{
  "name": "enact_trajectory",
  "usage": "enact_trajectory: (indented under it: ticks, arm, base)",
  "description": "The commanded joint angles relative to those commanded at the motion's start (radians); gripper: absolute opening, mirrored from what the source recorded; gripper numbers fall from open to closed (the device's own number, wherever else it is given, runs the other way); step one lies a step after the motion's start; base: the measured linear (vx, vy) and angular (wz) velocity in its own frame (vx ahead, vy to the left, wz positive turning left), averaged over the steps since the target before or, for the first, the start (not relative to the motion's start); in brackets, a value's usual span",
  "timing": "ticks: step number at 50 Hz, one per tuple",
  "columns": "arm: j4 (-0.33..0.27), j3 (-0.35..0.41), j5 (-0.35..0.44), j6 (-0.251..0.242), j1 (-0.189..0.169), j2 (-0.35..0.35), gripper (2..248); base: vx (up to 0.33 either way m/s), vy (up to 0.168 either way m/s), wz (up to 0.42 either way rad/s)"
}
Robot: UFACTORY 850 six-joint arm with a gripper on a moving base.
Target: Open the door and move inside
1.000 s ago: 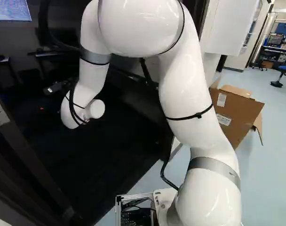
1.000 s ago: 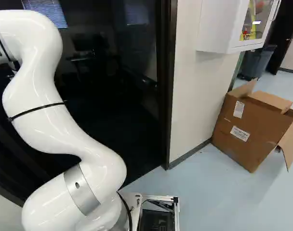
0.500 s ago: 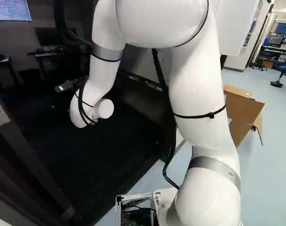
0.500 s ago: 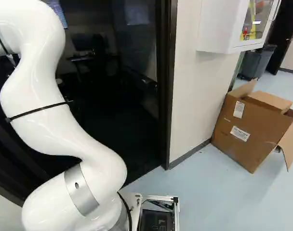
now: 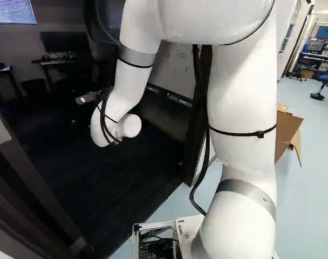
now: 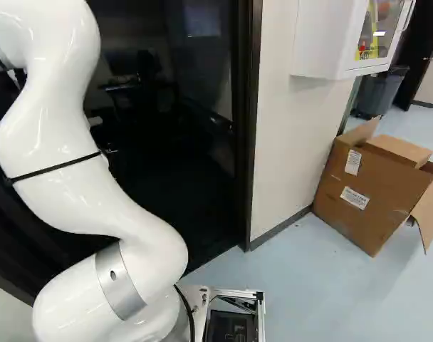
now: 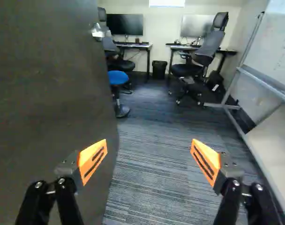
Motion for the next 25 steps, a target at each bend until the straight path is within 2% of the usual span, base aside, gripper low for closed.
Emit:
enact_trajectory:
  ticks: [25]
  arm:
    - [0.039,0.13,0.0,0.0,-0.036,0.111,247]
  base:
    - [0.0,0.0,0.0]
